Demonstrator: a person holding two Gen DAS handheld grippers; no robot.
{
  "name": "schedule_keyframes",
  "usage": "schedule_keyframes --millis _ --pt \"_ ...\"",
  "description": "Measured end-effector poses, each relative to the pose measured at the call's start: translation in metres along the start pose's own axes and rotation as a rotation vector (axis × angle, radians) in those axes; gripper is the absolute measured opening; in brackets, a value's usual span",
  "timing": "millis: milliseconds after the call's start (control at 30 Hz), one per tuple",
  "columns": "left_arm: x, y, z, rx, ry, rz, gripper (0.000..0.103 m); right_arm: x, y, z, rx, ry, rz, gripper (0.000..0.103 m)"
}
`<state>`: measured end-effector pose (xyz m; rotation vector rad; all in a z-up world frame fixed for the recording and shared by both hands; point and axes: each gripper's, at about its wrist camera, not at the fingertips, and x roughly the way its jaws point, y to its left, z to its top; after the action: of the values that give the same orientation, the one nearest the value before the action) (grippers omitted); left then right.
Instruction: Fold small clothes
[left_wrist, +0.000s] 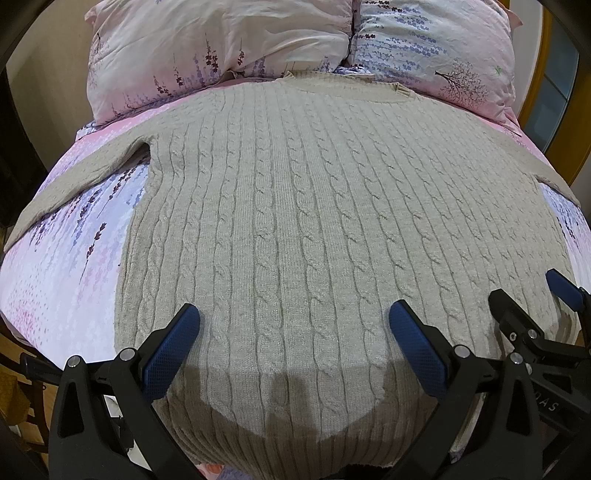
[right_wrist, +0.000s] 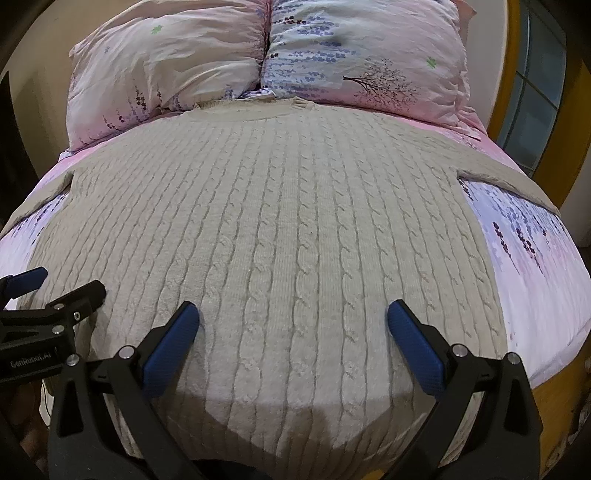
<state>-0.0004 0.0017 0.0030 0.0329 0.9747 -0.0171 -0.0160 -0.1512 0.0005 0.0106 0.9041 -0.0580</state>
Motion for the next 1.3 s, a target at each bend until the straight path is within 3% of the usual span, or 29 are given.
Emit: schedule_keyframes --millis 367,467,500,633,733,800,900,1000,1233,1300 --pt "0.004 0.001 0.007 0.018 0.006 -0.025 0.102 0.002 -0.007 0.004 -0.071 -0.005 0.081 0.101" --pt "0.003 0.005 0.014 0.003 -0.027 -0.096 0.102 0.001 -0.017 0.012 -0.042 -0.008 0.143 0.101" --pt "0.002 0.008 0.019 -0.006 -0.058 -0.128 0.102 0.0 -0.022 0.016 -0.024 -0.012 0.161 0.095" --pt "-0.008 0.006 0.038 0.019 -0.183 -0.143 0.102 -0.003 -0.098 0.056 0.209 -0.061 0.221 0.085" --pt "-0.012 0.008 0.055 0.023 -0.268 -0.191 0.102 0.002 -0.167 0.081 0.404 -0.097 0.187 0.073" --pt "-0.008 0.011 0.068 0.008 -0.275 -0.226 0.102 0.01 -0.212 0.091 0.531 -0.1 0.138 0.062" --pt "0.002 0.014 0.084 -0.017 -0.267 -0.265 0.102 0.035 -0.286 0.093 0.781 -0.066 0.103 0.055" --pt "0.009 0.017 0.092 -0.031 -0.253 -0.273 0.102 0.055 -0.326 0.087 0.93 -0.04 0.108 0.052" --pt "0.025 0.021 0.099 -0.044 -0.232 -0.286 0.102 0.077 -0.358 0.085 1.04 -0.058 0.089 0.046" --pt "0.028 0.022 0.099 -0.042 -0.228 -0.286 0.102 0.08 -0.364 0.081 1.054 -0.074 0.081 0.036"
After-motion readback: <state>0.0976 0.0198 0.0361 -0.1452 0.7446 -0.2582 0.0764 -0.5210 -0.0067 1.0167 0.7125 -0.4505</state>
